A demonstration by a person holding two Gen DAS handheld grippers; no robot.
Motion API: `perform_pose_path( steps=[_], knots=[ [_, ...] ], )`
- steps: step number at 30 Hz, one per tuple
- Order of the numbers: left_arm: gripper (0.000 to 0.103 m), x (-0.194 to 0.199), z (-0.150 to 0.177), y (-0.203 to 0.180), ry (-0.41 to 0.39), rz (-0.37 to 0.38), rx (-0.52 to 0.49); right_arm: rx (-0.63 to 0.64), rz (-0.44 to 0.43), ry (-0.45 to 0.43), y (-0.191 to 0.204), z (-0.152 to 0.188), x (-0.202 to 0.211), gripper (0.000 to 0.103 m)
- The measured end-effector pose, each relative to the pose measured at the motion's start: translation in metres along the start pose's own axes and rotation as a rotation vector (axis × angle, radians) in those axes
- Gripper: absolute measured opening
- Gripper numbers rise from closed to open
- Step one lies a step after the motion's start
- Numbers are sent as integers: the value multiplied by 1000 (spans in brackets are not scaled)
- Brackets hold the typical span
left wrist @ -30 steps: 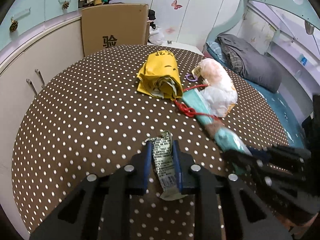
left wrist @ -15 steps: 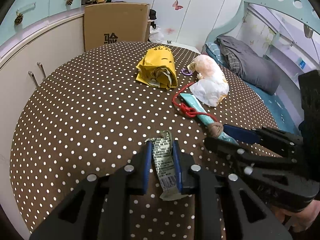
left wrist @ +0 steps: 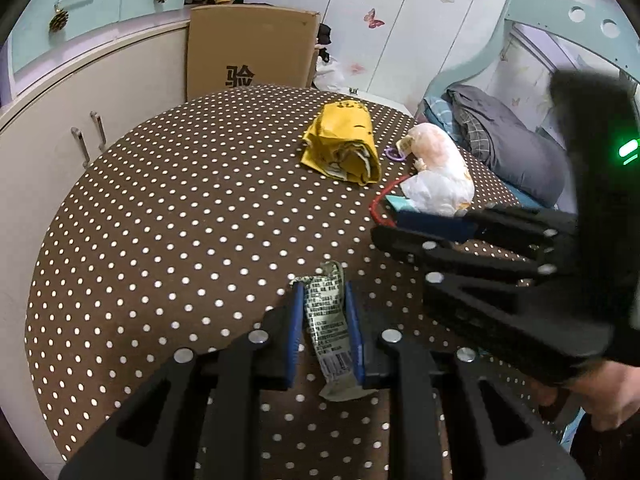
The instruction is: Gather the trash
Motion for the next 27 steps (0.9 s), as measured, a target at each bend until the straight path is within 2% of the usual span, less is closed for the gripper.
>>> perform_pose_path(
  steps=[2,9,16,22,27],
  knots=[
    [20,2,0,3,-2,0,4,-24,-4,-5,-4,4,1,7],
    [20,7,-5,-1,-17,12,10,-192,-114,-127,-35,5,41,6],
    [20,26,-34,-24,-79,41,-19,-296,-187,-270,-74,-10,106,6],
    [20,38,-61,-58,-132,83,-65,-341,-182,-359,-104,-12,153,6],
    [20,41,-79,-103,-162,124,-135,-381,-125,-429,-138,-3,192,6]
  ],
)
Point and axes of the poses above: each gripper's, at about its wrist camera, not at the fingertips, and x roughly against the way its jaws point, y to its left, z to its underside, the point moved 4 cm from there along -x, roughly the way its jaws point, and after that the axes turned 4 degrees about -y, right-handed, at the moved point
